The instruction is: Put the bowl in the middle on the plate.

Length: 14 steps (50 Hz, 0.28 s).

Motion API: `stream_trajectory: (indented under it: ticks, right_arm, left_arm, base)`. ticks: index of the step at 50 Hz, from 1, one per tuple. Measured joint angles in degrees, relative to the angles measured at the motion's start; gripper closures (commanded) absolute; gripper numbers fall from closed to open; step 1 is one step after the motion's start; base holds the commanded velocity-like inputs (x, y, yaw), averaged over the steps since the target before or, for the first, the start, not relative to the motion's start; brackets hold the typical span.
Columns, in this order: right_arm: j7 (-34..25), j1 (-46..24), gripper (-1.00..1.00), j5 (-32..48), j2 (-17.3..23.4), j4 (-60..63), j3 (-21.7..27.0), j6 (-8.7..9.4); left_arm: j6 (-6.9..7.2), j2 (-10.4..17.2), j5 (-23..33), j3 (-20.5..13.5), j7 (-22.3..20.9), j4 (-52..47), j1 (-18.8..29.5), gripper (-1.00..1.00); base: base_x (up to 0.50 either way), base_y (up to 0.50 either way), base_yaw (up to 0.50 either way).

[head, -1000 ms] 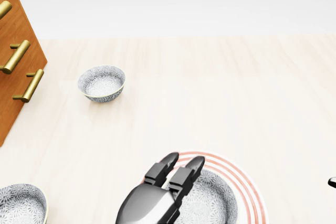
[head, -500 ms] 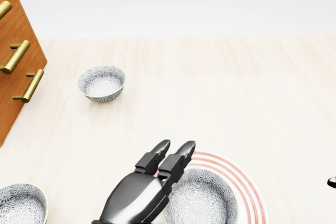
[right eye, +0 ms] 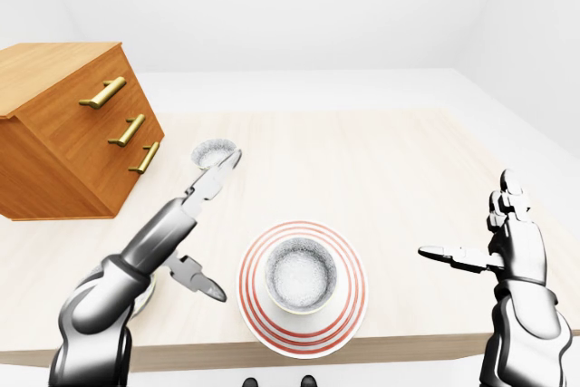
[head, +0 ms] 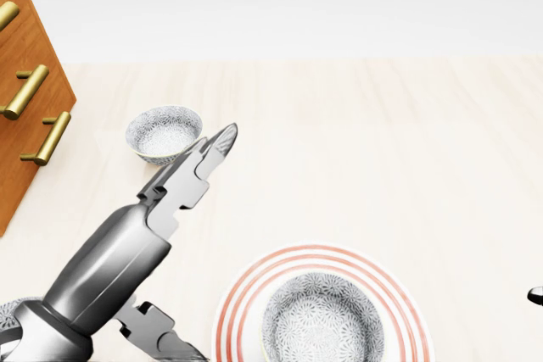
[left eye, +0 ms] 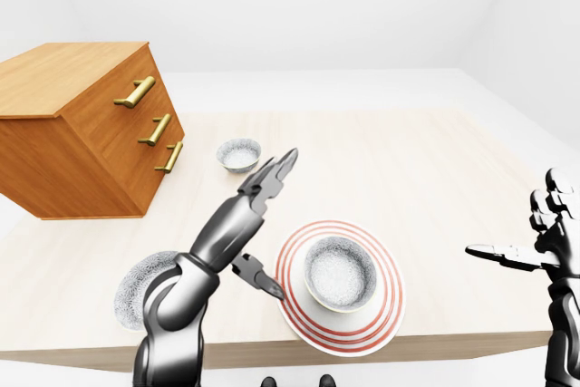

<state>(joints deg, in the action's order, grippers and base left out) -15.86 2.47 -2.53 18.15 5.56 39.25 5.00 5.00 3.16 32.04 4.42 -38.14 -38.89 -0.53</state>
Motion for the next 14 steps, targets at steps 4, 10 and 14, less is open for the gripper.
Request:
stream_trajectory:
  ticks: [4,10,14]
  right_arm:
    - [-0.04,0.03,-1.0,0.02,-0.02,-0.05,0.03,0.0]
    - [-0.01,0.03,-1.0,0.01,-0.01,-0.42,0.0,0.0]
    - [0.01,0.06,-1.0,-0.01,-0.01,-0.49,-0.01,0.0]
  left_arm:
    - [0.0,0.46,-2.79,-2.57,2.19,1.1,1.91,-1.0]
    - [0.0,0.5,-7.95,-5.97,7.45,3.13,4.93,-1.0]
    - [0.0,0.8,-11.38,-7.09,10.87,4.77,5.87,-1.0]
  base:
    - [0.0,0.0,0.0]
    - [0.0,0.0,0.0]
    - [0.0,0.0,0.0]
